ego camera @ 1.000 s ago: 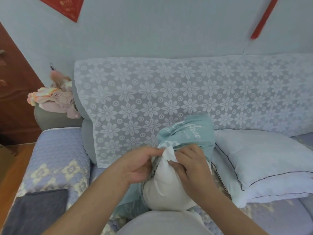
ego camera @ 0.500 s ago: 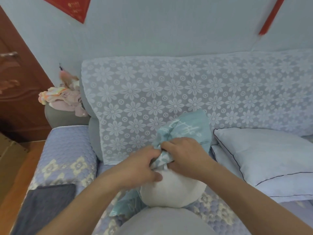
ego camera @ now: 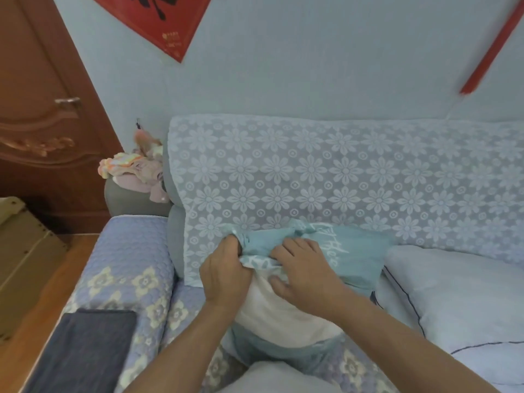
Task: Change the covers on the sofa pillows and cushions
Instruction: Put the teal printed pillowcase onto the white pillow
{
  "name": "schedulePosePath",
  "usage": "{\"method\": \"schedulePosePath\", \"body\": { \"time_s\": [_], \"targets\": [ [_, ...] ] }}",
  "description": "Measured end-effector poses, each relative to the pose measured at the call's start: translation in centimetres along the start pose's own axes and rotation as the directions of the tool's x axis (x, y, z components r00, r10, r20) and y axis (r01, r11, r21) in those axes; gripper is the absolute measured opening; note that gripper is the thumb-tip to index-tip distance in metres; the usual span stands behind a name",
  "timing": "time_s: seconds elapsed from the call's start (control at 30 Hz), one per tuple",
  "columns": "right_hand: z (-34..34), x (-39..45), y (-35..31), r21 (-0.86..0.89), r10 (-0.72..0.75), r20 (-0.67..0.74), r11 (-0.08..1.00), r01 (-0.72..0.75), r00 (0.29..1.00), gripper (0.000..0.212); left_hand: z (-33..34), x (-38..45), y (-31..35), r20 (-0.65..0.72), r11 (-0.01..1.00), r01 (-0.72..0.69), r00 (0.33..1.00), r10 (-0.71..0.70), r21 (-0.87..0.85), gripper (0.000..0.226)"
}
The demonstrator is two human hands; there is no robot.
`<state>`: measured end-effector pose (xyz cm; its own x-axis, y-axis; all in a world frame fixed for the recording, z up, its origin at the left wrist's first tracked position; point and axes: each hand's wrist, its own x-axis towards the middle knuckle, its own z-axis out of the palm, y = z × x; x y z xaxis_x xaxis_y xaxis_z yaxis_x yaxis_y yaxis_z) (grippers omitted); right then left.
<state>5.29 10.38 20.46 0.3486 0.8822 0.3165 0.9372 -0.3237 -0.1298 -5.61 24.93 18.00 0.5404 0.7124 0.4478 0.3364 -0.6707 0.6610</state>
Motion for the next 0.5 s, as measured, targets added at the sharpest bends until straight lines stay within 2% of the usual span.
{"method": "schedulePosePath", "body": {
  "time_s": [0.07, 0.1, 0.13, 0.17, 0.23, 0.3, 0.37, 0.43, 0.5],
  "targets": [
    [-0.4, -0.5, 1.9, 0.088, 0.003, 0.209, 0.996, -0.021, 0.978, 0.070, 0.0, 0.3, -0.3, -0.012, 0.999, -0.040, 0.999, 0.040, -0.020, 0.024],
    [-0.4, -0.7, 2.4, 0.087, 0.035, 0.243, 0.995, -0.058, 0.969, 0.083, 0.2, 0.5, -0.1, -0.011, 0.997, -0.079, 0.997, 0.079, -0.024, 0.026],
    [-0.1, -0.9, 2.4, 0.058, 0.079, 0.219, 0.994, -0.094, 0.973, 0.086, 0.3, 0.6, 0.3, -0.011, 0.993, -0.113, 0.994, 0.112, -0.022, 0.030],
    [0.3, -1.0, 2.0, 0.016, 0.130, 0.151, 0.991, -0.134, 0.980, 0.083, 0.5, 0.5, 0.9, -0.015, 0.989, -0.147, 0.989, 0.147, -0.016, 0.033],
    [1.6, -0.8, 1.1, -0.052, 0.259, -0.016, 0.964, -0.259, 0.966, 0.061, 1.0, 0.2, 1.6, -0.057, 0.962, -0.269, 0.961, 0.271, 0.038, 0.031],
    [2.3, 0.0, 1.1, -0.072, 0.377, -0.140, 0.918, -0.390, 0.915, 0.035, 1.1, -0.3, 1.7, -0.094, 0.881, -0.446, 0.882, 0.462, 0.157, 0.027],
    [2.3, 0.9, 2.2, -0.070, 0.463, -0.206, 0.872, -0.485, 0.862, 0.029, 1.4, -0.8, 1.4, -0.074, 0.792, -0.550, 0.808, 0.585, 0.264, 0.026],
    [1.9, 1.7, 3.0, -0.049, 0.507, -0.219, 0.847, -0.529, 0.833, 0.030, 1.8, -1.3, 1.1, -0.041, 0.772, -0.547, 0.807, 0.589, 0.322, 0.023],
    [1.4, 2.4, 3.0, 0.035, 0.553, -0.228, 0.827, -0.561, 0.801, 0.026, 2.3, -1.3, 0.4, 0.009, 0.782, -0.517, 0.836, 0.549, 0.348, 0.016]
  ]
}}
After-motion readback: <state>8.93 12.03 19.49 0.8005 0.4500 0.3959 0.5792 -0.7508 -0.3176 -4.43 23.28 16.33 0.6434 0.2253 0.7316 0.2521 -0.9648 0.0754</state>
